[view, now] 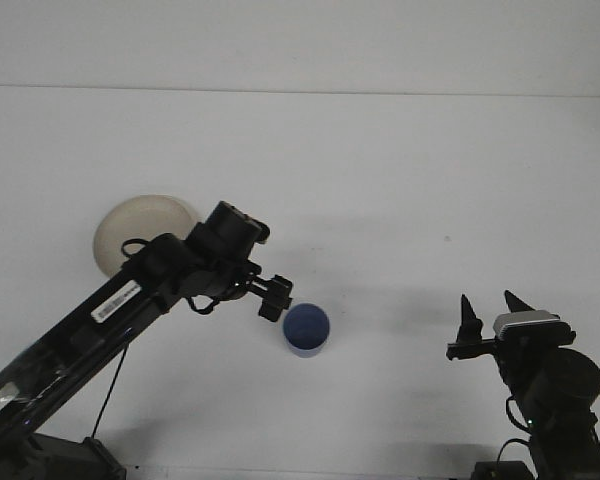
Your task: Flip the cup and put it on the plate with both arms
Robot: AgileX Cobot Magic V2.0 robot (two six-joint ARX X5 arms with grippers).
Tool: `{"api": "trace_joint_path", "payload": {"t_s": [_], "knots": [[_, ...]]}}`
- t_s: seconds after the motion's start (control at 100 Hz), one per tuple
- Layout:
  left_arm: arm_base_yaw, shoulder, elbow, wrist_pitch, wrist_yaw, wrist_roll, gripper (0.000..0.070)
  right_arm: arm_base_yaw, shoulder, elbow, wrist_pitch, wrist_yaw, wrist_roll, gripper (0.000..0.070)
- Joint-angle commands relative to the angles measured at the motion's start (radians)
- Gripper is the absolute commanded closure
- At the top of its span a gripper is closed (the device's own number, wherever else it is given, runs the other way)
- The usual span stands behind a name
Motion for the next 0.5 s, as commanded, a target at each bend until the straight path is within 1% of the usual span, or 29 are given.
{"api": "trace_joint_path", "payload": {"t_s": [0.0, 0.19, 0.49], "knots": [[-0.031, 0.052, 0.035, -0.005, 0.002, -0.007, 0.0159, 0.001, 0.001, 0.011, 0.009, 0.001, -0.007, 0.022], [-0.076, 0.15, 0.05, -0.008, 0.002, -0.002, 0.0159, 0.001, 0.001, 0.011, 0.006, 0.001, -0.007, 0.022], [-0.087, 0.25, 0.05, -0.014, 0.002, 0.019, 0.0161, 0.001, 0.001, 0.011, 0.003, 0.001, -0.007, 0.022]]}}
